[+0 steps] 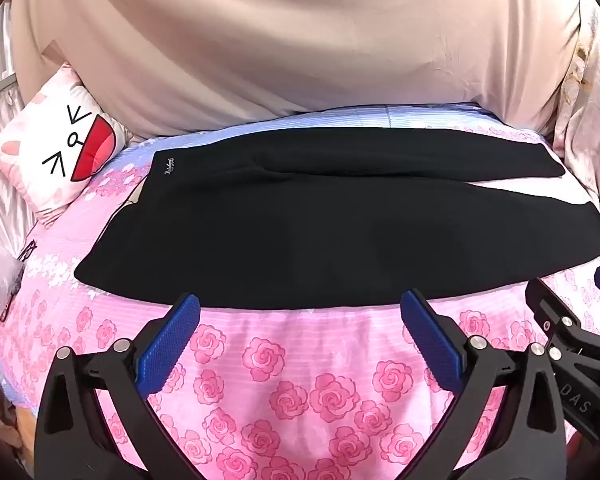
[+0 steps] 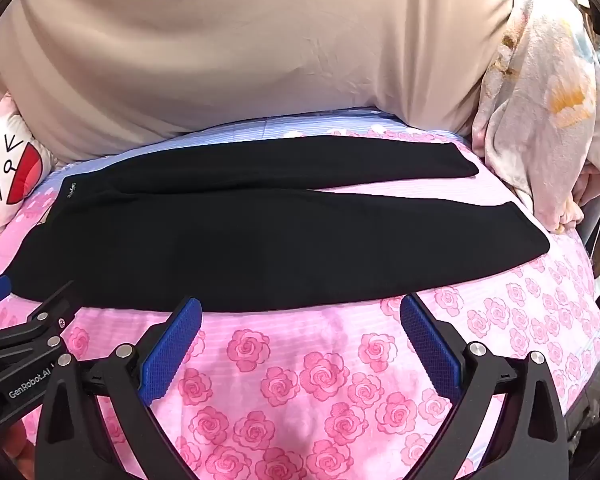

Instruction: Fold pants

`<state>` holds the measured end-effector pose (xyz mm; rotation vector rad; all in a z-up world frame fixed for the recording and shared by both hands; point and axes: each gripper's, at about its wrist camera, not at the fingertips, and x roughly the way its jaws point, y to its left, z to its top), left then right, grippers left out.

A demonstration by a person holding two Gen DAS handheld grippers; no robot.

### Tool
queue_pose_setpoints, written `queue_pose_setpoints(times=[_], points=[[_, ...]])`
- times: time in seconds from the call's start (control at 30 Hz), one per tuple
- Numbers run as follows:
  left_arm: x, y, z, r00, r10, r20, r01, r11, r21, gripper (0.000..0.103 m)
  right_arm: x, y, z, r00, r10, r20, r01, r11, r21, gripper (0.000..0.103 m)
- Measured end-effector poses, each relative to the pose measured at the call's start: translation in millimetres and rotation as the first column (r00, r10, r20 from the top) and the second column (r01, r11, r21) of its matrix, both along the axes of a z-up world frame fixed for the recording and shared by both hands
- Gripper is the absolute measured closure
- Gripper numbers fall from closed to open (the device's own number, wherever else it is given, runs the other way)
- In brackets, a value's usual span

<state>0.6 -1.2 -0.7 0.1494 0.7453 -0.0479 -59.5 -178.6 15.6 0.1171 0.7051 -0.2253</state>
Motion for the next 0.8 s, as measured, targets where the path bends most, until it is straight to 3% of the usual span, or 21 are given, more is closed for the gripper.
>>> queue_pose_setpoints(times=[0.8], points=[[5.0,2.3,-14.5,1.0,-0.009,-0.023,0.009,1.0,0.005,0.005,8.7,3.3,-3.5,1.0,0.008,-0.026,-0.008,1.0,-0.011,0.005]])
